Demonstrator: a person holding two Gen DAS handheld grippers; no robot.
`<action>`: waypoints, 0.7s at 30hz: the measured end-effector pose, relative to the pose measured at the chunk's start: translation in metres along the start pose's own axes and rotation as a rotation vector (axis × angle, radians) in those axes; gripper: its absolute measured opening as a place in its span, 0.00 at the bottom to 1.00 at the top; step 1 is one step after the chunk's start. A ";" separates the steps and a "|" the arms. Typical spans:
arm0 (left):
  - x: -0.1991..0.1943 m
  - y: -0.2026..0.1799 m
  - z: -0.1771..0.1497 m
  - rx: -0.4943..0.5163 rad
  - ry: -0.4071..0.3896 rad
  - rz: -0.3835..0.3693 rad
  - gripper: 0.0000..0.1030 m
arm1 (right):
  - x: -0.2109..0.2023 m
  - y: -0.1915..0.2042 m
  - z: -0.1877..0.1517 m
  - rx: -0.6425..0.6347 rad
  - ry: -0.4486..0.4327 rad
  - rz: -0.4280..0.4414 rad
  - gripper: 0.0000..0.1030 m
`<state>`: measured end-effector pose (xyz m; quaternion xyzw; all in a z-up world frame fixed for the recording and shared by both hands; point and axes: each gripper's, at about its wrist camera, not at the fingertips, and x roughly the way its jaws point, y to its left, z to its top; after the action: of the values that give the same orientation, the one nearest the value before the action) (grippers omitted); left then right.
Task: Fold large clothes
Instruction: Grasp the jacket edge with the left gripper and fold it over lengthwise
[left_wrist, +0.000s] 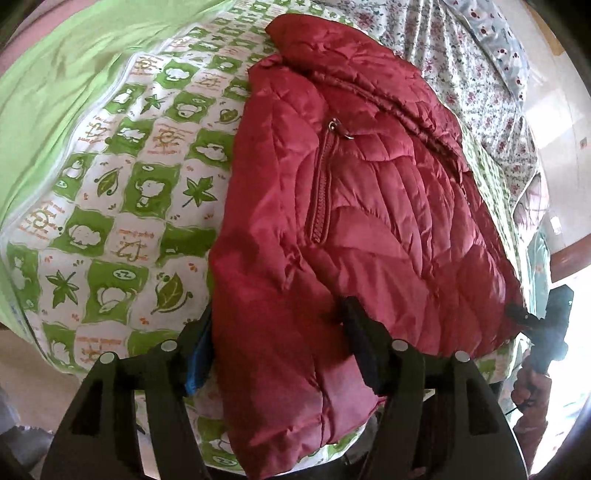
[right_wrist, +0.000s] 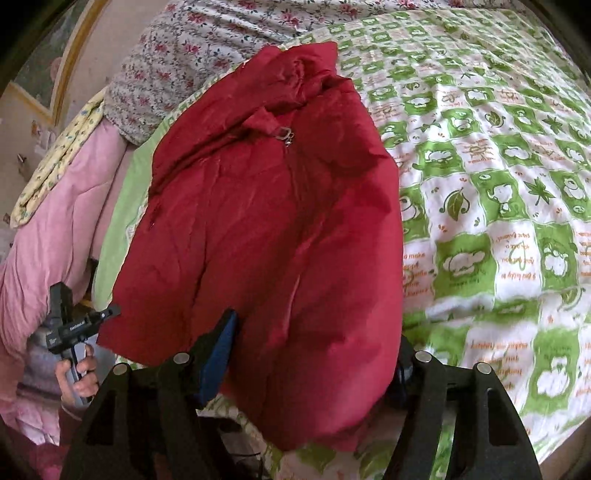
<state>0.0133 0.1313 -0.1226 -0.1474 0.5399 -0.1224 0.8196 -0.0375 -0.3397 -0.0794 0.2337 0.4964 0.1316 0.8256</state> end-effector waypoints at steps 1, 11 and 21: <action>0.000 -0.001 -0.001 0.010 0.000 0.001 0.62 | -0.002 0.001 -0.003 -0.002 -0.002 0.004 0.67; -0.009 -0.017 -0.005 0.090 -0.042 -0.082 0.46 | -0.003 0.009 0.000 -0.038 -0.045 0.022 0.38; 0.004 -0.028 -0.010 0.160 0.004 -0.074 0.47 | -0.001 0.001 -0.004 -0.019 -0.049 0.038 0.41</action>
<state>0.0048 0.1024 -0.1196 -0.1010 0.5244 -0.1957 0.8225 -0.0416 -0.3385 -0.0795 0.2386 0.4702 0.1463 0.8370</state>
